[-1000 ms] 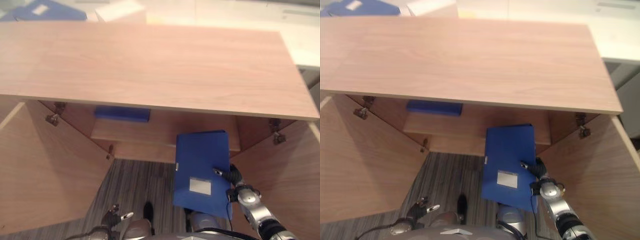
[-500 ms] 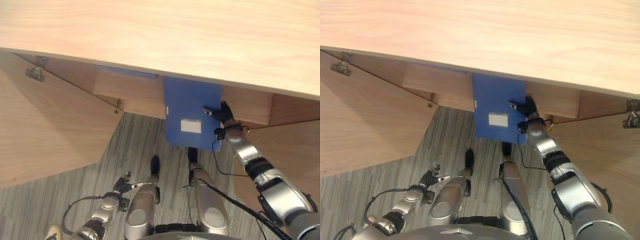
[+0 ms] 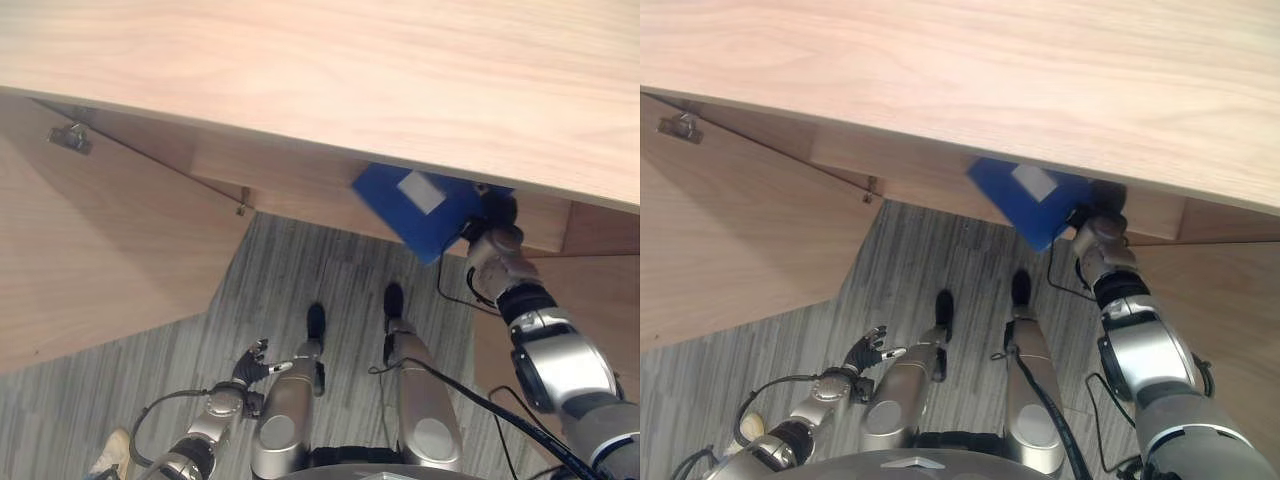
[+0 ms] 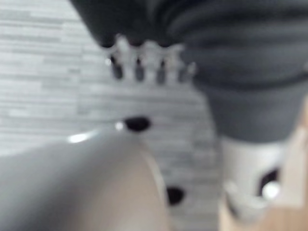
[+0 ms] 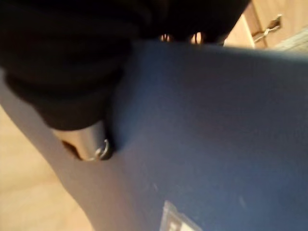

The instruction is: Put the empty folder in the office cabinet

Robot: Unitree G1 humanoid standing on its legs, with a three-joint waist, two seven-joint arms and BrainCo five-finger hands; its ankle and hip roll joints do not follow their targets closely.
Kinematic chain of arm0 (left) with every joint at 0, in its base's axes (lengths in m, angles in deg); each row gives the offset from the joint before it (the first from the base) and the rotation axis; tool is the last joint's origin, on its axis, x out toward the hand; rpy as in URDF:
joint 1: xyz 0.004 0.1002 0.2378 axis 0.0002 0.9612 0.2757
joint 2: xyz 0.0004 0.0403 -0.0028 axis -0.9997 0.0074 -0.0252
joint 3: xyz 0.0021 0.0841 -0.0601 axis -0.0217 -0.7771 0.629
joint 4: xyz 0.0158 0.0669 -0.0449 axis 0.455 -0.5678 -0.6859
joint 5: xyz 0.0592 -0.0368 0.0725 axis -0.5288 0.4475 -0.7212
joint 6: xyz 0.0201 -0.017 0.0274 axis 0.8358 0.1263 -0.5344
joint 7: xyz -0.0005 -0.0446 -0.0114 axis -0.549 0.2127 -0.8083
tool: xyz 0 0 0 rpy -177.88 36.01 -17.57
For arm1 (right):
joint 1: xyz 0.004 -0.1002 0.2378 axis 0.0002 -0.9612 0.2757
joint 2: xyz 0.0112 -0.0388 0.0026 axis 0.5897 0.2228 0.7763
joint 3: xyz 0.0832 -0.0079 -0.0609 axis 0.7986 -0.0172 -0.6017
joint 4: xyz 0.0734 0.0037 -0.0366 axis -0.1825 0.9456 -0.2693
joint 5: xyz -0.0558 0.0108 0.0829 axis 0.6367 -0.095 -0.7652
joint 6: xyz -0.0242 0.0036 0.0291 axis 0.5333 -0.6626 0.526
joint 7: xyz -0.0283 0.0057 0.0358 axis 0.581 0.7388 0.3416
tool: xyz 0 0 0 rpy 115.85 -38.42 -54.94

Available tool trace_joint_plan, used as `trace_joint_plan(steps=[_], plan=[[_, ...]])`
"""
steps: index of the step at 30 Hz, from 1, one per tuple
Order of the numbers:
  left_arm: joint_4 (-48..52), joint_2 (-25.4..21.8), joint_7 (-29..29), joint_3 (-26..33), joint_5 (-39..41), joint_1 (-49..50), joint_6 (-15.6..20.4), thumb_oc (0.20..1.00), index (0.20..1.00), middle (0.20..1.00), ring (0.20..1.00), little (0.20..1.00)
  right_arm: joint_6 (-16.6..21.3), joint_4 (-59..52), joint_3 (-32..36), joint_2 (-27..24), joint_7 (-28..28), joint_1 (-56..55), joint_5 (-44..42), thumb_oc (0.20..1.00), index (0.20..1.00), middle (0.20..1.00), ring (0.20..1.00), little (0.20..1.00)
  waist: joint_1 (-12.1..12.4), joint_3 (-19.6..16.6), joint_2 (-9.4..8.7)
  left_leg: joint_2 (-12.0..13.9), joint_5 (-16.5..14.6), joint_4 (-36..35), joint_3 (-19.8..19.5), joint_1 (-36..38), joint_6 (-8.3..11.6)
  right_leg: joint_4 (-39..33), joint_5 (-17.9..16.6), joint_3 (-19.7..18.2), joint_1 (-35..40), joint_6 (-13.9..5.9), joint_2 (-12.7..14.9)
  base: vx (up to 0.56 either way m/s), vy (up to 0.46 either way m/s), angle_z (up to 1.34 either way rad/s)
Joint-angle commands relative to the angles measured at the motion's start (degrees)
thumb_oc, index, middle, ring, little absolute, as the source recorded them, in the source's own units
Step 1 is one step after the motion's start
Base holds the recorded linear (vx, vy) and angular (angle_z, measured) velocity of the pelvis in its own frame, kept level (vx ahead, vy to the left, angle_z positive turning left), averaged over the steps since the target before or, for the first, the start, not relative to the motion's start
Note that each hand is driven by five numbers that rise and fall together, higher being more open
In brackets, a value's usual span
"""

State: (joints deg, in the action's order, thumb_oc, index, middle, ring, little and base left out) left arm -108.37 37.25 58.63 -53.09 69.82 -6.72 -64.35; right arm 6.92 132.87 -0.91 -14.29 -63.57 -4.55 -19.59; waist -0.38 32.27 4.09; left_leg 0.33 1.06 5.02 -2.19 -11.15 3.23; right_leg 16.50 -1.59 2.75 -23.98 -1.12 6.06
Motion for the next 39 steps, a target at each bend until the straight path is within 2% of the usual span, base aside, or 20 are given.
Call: trace_joint_plan(steps=[1, 5, 6, 7, 8, 9, 14, 15, 17, 18, 19, 26, 29, 34, 35, 39], plan=[[1.1, 1.0, 1.2, -2.9, 2.0, 4.5, 0.2, 1.000, 1.000, 1.000, 1.000, 1.000, 5.7, 0.5, 2.4, -2.0, 5.6, 3.9, -8.8, 0.200, 0.200, 0.200, 0.200, 0.200, 1.4, -2.5, 0.46, 0.1, -12.9, 4.6, 0.2, 4.8, -3.44, -0.9, -1.9, -0.3, -6.3, -2.34, 0.4, -0.01, -0.033, 0.03], [1.8, 1.0, 1.6, -4.0, 2.1, 4.9, 0.1, 1.000, 1.000, 1.000, 1.000, 1.000, 9.3, 1.8, 3.9, -2.8, 9.8, 7.5, -13.0, 0.200, 0.200, 0.200, 0.200, 0.200, 2.2, -2.5, 1.10, 0.0, -12.5, 4.7, -0.3, 3.5, -3.20, -0.5, -1.7, 0.1, -7.1, -2.11, 0.6, -0.01, -0.038, 0.05], [2.0, 0.9, 1.6, -4.6, 2.0, 5.4, 0.2, 1.000, 1.000, 1.000, 1.000, 1.000, 10.4, 2.2, 4.6, -3.0, 12.0, 8.7, -17.3, 0.200, 0.200, 0.200, 0.200, 0.200, 2.6, -2.5, 1.47, 0.2, -12.7, 5.0, -0.5, 3.2, -3.14, -0.1, -1.0, 0.3, -7.0, -2.01, 0.6, 0.00, -0.040, 0.11], [2.2, 0.8, 1.6, -5.0, 2.2, 5.6, 0.4, 1.000, 1.000, 1.000, 1.000, 1.000, 13.8, 2.5, 5.0, -3.3, 14.9, 9.8, -20.8, 0.200, 0.200, 0.200, 0.200, 0.200, 2.8, -2.5, 1.62, 0.2, -12.5, 5.2, -0.6, 2.7, -3.07, 0.0, -0.8, 0.4, -7.0, -1.89, 0.5, 0.01, -0.048, 0.13], [2.3, 0.8, 1.7, -5.2, 2.3, 6.0, 0.8, 1.000, 1.000, 1.000, 1.000, 1.000, 14.7, 2.9, 5.5, -3.5, 15.8, 10.2, -23.1, 0.200, 0.200, 0.200, 0.200, 0.200, 3.0, -2.5, 1.74, 0.2, -12.3, 5.3, -0.6, 2.3, -3.01, 0.0, -0.7, 0.5, -7.1, -1.86, 0.5, -0.02, -0.043, 0.14], [2.6, 0.8, 1.7, -5.4, 2.2, 6.3, 1.1, 1.000, 1.000, 1.000, 1.000, 1.000, 14.1, 3.5, 5.6, -3.9, 14.7, 10.8, -26.3, 0.200, 0.200, 0.200, 0.200, 0.200, 3.3, -2.5, 1.80, 0.1, -12.1, 5.4, -0.7, 1.9, -2.97, -0.1, -0.6, 0.6, -7.0, -1.80, 0.5, -0.02, -0.028, 0.08], [4.1, 0.1, 2.5, -5.6, 3.5, 7.0, 0.3, 1.000, 1.000, 1.000, 1.000, 1.000, 14.6, 3.4, 5.2, -3.3, 16.7, 12.6, -26.4, 0.200, 0.200, 0.200, 0.200, 0.200, 3.7, -2.5, 1.80, 0.0, -12.0, 6.7, -0.3, 0.0, -3.08, -0.4, -0.6, 0.3, -7.1, -1.91, 0.6, 0.02, -0.062, 0.01], [4.8, 0.0, 3.0, -5.5, 3.9, 7.3, -0.5, 1.000, 1.000, 1.000, 1.000, 1.000, 17.1, 3.3, 4.6, -3.0, 18.1, 13.6, -27.7, 0.200, 0.200, 0.200, 0.200, 0.200, 3.8, -2.5, 1.80, 0.0, -12.0, 7.5, -0.1, -1.0, -3.13, -0.2, -0.4, 0.1, -7.4, -1.95, 0.5, 0.08, -0.088, 0.02], [5.1, -0.1, 3.2, -5.6, 4.6, 7.2, -0.9, 1.000, 1.000, 1.000, 1.000, 1.000, 17.9, 3.3, 4.4, -2.9, 18.2, 14.2, -30.5, 0.200, 0.200, 0.200, 0.200, 0.200, 3.9, -2.5, 1.84, 0.0, -12.1, 8.0, -0.1, -1.6, -3.15, 0.1, -0.2, 0.0, -7.8, -1.88, 0.5, 0.05, -0.058, 0.01], [5.8, -0.1, 3.6, -5.6, 5.3, 7.3, -1.7, 1.000, 1.000, 1.000, 1.000, 1.000, 19.7, 3.6, 4.4, -3.4, 18.5, 15.3, -32.0, 0.200, 0.200, 0.200, 0.200, 0.200, 3.9, -2.5, 1.96, 0.1, -12.1, 8.6, 0.0, -2.6, -3.08, 0.5, 0.3, -0.1, -8.2, -1.67, 0.5, 0.08, -0.054, 0.02], [6.3, -0.1, 3.8, -5.7, 6.2, 7.9, -2.0, 1.000, 1.000, 1.000, 1.000, 1.000, 20.5, 3.8, 4.6, -4.2, 18.8, 16.3, -29.8, 0.200, 0.200, 0.200, 0.200, 0.200, 4.1, -2.5, 2.25, 0.1, -12.0, 9.4, -0.3, -3.7, -2.94, 1.3, 0.9, -0.2, -8.7, -1.34, 0.5, 0.10, -0.063, 0.02], [10.0, -1.6, 3.5, -4.9, 9.1, 9.0, -3.8, 1.000, 1.000, 1.000, 1.000, 1.000, 21.1, 3.6, 2.2, -7.9, 20.0, 21.5, -30.8, 0.200, 0.200, 0.200, 0.200, 0.200, 5.0, -2.5, 3.53, 0.1, -10.6, 11.8, -0.6, -9.3, -2.44, 3.7, 2.8, 0.2, -11.8, -0.08, 0.2, 0.06, -0.064, 0.04], [11.5, -2.5, 1.7, -3.7, 10.5, 10.4, -3.1, 1.000, 1.000, 1.000, 1.000, 1.000, 18.8, 4.3, 0.8, -11.1, 20.6, 24.1, -25.9, 0.200, 0.200, 0.200, 0.200, 0.200, 5.6, -2.5, 4.77, 0.0, -9.0, 13.6, -0.3, -13.1, -2.13, 5.2, 4.1, 0.8, -13.7, 0.72, 0.1, 0.07, -0.040, 0.03], [13.5, -3.7, -1.8, -2.9, 13.8, 11.4, -2.4, 1.000, 1.000, 1.000, 1.000, 1.000, 14.1, 4.9, -2.3, -12.9, 20.0, 27.2, -22.0, 0.200, 0.200, 0.200, 0.200, 0.200, 6.1, -2.5, 6.18, -0.5, -7.2, 15.4, -0.1, -17.8, -1.79, 6.4, 5.2, 0.8, -16.2, 1.68, -0.2, 0.02, 0.002, 0.00], [13.6, -3.7, -2.2, -2.7, 13.6, 11.9, -2.2, 1.000, 1.000, 1.000, 1.000, 1.000, 14.0, 5.1, -2.6, -13.1, 19.6, 27.0, -22.0, 0.200, 0.200, 0.200, 0.200, 0.200, 6.3, -2.5, 6.45, -0.5, -8.4, 15.8, -0.5, -17.1, -1.72, 7.0, 6.9, 0.5, -15.3, 1.43, -0.5, 0.08, 0.009, -0.01], [14.1, -4.2, -3.6, -2.1, 14.9, 12.7, -1.7, 1.000, 1.000, 1.000, 1.000, 1.000, 13.1, 6.1, -3.7, -13.8, 17.7, 28.3, -20.5, 0.200, 0.200, 0.200, 0.200, 0.200, 6.6, -2.5, 6.90, -0.9, -8.5, 18.3, 0.0, -20.5, -1.69, 7.8, 7.7, 0.6, -16.6, 1.94, -0.6, 0.02, -0.001, 0.00]])
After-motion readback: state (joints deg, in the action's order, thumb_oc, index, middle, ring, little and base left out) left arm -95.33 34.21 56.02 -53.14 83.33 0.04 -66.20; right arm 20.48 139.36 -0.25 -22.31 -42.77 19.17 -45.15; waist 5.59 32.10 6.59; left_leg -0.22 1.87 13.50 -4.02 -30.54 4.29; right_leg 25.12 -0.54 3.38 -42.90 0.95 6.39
